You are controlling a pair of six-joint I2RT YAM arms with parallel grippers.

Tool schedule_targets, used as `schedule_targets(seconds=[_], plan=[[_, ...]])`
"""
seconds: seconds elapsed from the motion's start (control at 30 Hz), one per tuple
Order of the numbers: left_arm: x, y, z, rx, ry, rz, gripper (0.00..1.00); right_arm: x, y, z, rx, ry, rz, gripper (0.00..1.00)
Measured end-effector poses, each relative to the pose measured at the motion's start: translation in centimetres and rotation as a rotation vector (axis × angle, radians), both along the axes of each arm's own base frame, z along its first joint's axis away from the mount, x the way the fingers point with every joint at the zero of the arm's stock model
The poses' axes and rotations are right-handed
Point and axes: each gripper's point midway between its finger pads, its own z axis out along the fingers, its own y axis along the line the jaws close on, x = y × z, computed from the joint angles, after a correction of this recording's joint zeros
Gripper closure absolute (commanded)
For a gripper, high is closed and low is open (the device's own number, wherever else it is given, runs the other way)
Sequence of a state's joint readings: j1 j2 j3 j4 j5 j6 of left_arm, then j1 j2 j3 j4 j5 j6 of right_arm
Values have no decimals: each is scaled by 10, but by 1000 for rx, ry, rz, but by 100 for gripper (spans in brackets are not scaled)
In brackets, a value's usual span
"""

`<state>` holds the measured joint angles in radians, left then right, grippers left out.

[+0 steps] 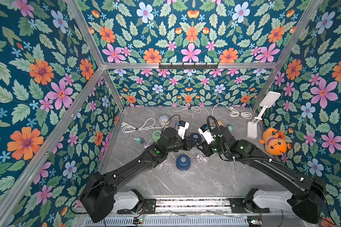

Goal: Charge the cordless meat grinders
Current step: Pick up the charging cable from the center of the board.

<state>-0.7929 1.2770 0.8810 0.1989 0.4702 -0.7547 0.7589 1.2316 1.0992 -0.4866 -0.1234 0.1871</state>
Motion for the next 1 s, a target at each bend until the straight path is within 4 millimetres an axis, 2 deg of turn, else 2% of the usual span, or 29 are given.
schedule_targets(seconds=[0.37, 0.83, 0.9, 1.0], plan=[[3, 0, -2, -8, 57, 22, 100, 2, 1, 3, -1, -16, 6, 80], [5, 1, -5, -28, 132, 47, 100, 3, 2, 6, -9, -33, 17, 84], [5, 0, -5, -27, 136, 47, 100, 3, 2, 6, -9, -33, 17, 87], [5, 0, -6, -27, 137, 48, 100, 3, 3, 6, -9, -33, 26, 98]])
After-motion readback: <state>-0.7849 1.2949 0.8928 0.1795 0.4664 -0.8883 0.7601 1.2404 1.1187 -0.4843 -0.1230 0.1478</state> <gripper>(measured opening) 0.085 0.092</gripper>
